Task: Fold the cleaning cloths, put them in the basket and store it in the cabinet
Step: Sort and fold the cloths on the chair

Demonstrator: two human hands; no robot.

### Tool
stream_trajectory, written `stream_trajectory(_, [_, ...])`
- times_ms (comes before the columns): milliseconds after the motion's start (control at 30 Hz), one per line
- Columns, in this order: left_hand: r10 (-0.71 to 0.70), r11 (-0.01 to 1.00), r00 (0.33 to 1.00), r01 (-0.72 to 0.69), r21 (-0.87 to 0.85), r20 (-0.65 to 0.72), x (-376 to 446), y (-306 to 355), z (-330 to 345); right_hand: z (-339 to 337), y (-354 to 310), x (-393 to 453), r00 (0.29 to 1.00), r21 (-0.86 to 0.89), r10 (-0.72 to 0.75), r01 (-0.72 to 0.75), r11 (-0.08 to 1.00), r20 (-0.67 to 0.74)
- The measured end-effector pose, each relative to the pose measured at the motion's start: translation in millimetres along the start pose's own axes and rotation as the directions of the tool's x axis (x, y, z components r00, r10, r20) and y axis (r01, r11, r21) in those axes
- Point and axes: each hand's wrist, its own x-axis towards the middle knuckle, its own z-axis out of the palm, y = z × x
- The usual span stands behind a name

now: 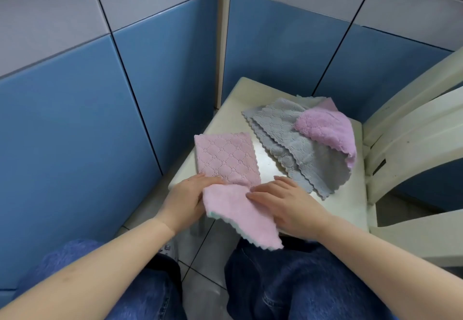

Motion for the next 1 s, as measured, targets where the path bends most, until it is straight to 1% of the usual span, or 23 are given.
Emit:
stream_trajectory(33, [-0.051,0.997,0.999,0.05,-0.051,-0.012,-1.7,2.8,-1.0,-2.2,-0.9,0.5,0.996,0.11,0.053,-0.045,0.993,-0.068])
stream_trajectory(67, [-0.102,0.991,0.995,0.101,-0.093,-0.011,-3.0,2.7,-1.8,-4.7,-1.5,2.4,0.98,0.255,0.157,-0.121,0.959,-0.126])
stream_trajectory(100, [-0.148,0.98,0.989,0.145,-0.135,-0.016,-5.1,3.7,-2.5,-7.0,-4.5,3.9,0.942,0.402,0.301,-0.219,0.889,-0.151])
stream_trajectory(133, [-0.177,0.971,0.984,0.169,-0.171,-0.034,-7.1,4.9,-2.5,-7.3,-7.7,6.6,0.886,0.521,0.435,-0.298,0.8,-0.162])
stream_trajectory(167, [-0.202,0.96,0.978,0.186,-0.212,-0.057,-6.8,6.5,-3.0,-6.2,-9.8,11.3,0.825,0.615,0.542,-0.345,0.709,-0.162])
stream_trajectory(233, [-0.304,0.903,0.949,0.26,-0.341,-0.081,-3.6,15.9,-6.6,-0.6,-11.1,20.6,0.736,0.722,0.665,-0.393,0.569,-0.124])
stream_trajectory(267, [-0.352,0.87,0.933,0.293,-0.397,-0.082,-0.4,19.9,-8.7,1.9,-10.4,26.3,0.71,0.746,0.698,-0.413,0.522,-0.095])
stream_trajectory(300, [-0.388,0.849,0.918,0.32,-0.42,-0.086,0.8,20.0,-9.5,3.7,-10.3,31.0,0.688,0.762,0.723,-0.434,0.48,-0.063])
stream_trajectory(400, [-0.415,0.867,0.904,0.359,-0.345,-0.104,4.7,16.3,-11.4,8.0,-9.3,42.9,0.637,0.766,0.77,-0.502,0.401,0.014])
stream_trajectory(467, [-0.424,0.879,0.901,0.384,-0.282,-0.094,9.8,16.4,-13.5,11.1,-6.5,49.1,0.617,0.726,0.785,-0.562,0.396,0.05])
stream_trajectory(533, [-0.431,0.894,0.899,0.413,-0.176,-0.081,16.7,16.6,-15.0,11.2,-1.4,56.4,0.598,0.674,0.798,-0.621,0.401,0.076])
stream_trajectory(633, [-0.429,0.903,0.899,0.426,-0.056,-0.082,24.4,18.6,-15.8,9.0,4.5,65.1,0.56,0.636,0.816,-0.684,0.357,0.143])
stream_trajectory(700, [-0.427,0.903,0.9,0.429,0.006,-0.087,28.4,19.9,-15.1,6.8,4.9,67.1,0.55,0.642,0.819,-0.69,0.335,0.164])
stream_trajectory(800, [-0.415,0.901,0.906,0.422,0.098,-0.089,32.6,18.6,-12.3,3.9,3.7,69.1,0.556,0.612,0.816,-0.704,0.36,0.159])
stream_trajectory(933, [-0.44,0.882,0.896,0.445,0.153,-0.065,32.5,15.9,-11.4,0.2,3.9,73.2,0.553,0.569,0.812,-0.735,0.37,0.186])
stream_trajectory(1000, [-0.43,0.88,0.897,0.441,0.177,-0.101,33.1,14.4,-11.0,-1.8,5.8,74.3,0.55,0.551,0.814,-0.744,0.378,0.184])
